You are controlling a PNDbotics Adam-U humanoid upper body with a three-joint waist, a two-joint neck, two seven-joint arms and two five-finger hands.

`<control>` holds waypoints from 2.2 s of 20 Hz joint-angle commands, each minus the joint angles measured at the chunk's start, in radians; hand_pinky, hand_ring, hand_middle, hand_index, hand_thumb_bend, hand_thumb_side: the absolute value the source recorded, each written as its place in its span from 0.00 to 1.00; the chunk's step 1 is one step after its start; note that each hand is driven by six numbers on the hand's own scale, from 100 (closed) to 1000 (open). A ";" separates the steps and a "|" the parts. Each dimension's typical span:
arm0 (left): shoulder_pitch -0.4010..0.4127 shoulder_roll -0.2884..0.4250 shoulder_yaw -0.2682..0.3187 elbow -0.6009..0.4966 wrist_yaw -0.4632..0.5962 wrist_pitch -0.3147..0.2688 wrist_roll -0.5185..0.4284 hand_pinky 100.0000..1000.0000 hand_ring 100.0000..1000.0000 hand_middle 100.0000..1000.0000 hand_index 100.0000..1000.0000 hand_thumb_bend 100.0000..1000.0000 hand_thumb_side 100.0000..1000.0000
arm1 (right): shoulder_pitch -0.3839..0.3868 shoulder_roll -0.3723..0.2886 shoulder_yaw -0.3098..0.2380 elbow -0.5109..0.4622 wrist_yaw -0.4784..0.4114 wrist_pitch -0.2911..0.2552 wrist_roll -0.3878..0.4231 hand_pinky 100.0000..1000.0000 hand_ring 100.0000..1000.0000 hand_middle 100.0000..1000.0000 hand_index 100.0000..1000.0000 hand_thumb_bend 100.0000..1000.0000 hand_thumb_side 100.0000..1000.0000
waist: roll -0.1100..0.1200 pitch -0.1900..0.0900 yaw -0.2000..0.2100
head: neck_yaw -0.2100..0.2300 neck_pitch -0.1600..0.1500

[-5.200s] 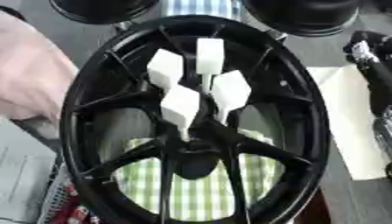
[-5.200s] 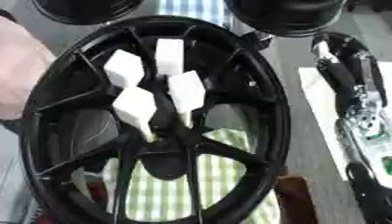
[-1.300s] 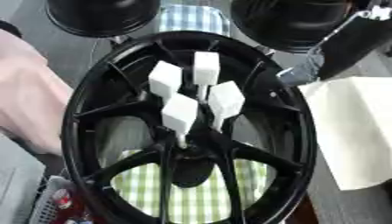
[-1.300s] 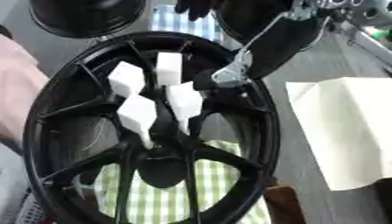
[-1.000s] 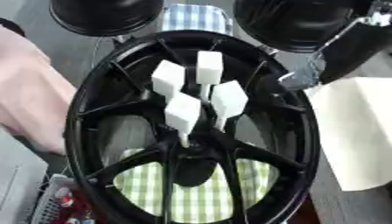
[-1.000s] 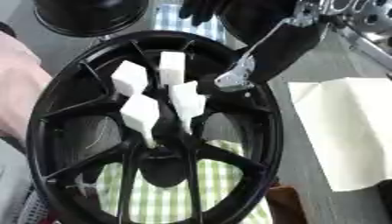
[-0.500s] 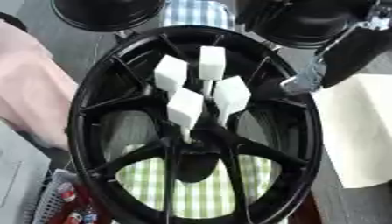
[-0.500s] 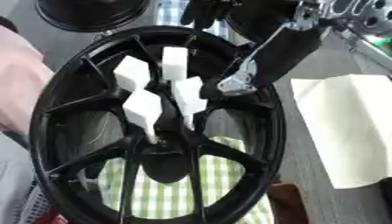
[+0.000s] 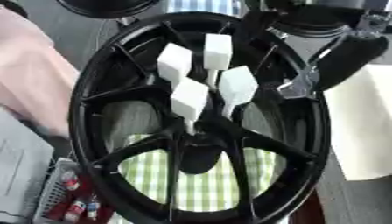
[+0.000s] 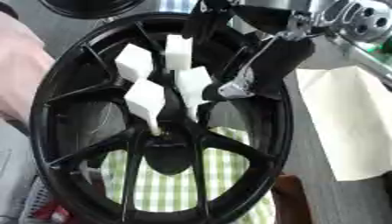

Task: Pull the pin out of the wheel hub.

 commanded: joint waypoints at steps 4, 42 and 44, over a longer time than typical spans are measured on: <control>-0.007 0.011 0.010 -0.014 -0.006 0.004 0.002 0.71 0.74 0.68 0.65 0.30 0.69 | -0.009 0.019 0.011 -0.011 0.020 0.031 0.013 0.78 0.72 0.61 0.73 0.43 0.13 | 0.001 -0.008 0.005 | 0.006 0.006; -0.014 -0.001 0.005 -0.016 -0.012 0.007 -0.011 0.71 0.74 0.68 0.65 0.28 0.70 | 0.056 0.027 -0.003 0.005 0.124 0.113 -0.021 0.78 0.72 0.61 0.72 0.38 0.02 | -0.002 0.018 0.022 | -0.008 -0.036; -0.013 -0.001 0.005 -0.016 -0.012 0.007 -0.010 0.71 0.74 0.68 0.65 0.28 0.70 | 0.056 0.029 -0.002 0.007 0.120 0.112 -0.020 0.78 0.72 0.61 0.72 0.38 0.02 | -0.002 0.018 0.022 | -0.008 -0.036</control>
